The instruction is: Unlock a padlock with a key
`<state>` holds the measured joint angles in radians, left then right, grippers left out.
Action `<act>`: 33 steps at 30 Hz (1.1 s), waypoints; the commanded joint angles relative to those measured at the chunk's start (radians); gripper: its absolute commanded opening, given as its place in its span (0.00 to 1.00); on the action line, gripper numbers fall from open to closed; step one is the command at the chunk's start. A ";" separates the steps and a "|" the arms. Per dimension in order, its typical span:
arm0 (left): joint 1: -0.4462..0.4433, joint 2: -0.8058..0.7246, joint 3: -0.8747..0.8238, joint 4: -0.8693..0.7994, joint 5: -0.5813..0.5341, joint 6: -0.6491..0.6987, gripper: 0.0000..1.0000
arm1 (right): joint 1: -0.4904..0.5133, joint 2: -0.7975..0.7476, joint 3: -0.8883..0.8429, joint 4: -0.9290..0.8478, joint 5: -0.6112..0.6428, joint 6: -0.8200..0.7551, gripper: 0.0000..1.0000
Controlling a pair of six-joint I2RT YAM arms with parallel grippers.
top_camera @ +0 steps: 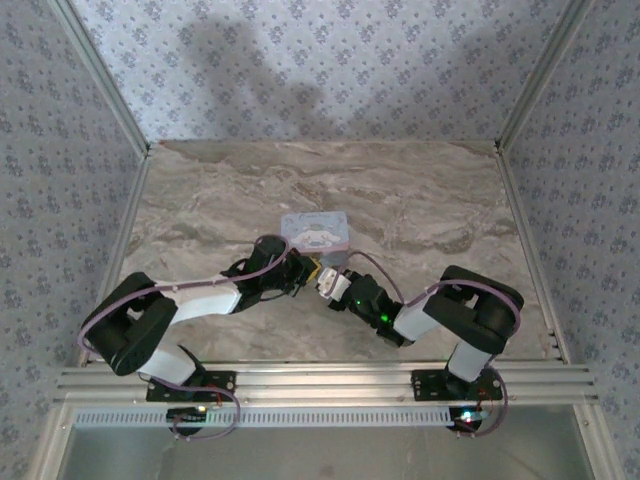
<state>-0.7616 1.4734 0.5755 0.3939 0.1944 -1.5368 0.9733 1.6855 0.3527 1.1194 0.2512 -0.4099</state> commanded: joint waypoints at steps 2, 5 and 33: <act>-0.013 0.003 0.019 0.011 0.014 -0.024 0.00 | -0.002 0.010 0.019 0.039 0.050 0.068 0.00; -0.015 0.002 0.019 0.012 0.014 -0.024 0.00 | -0.004 0.008 0.016 0.042 0.050 0.098 0.00; 0.029 -0.083 0.009 -0.193 -0.086 0.155 0.45 | -0.083 0.043 -0.033 0.009 -0.127 0.740 0.00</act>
<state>-0.7502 1.4494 0.5941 0.2676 0.1478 -1.4223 0.9043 1.7168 0.3351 1.1275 0.1768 0.2066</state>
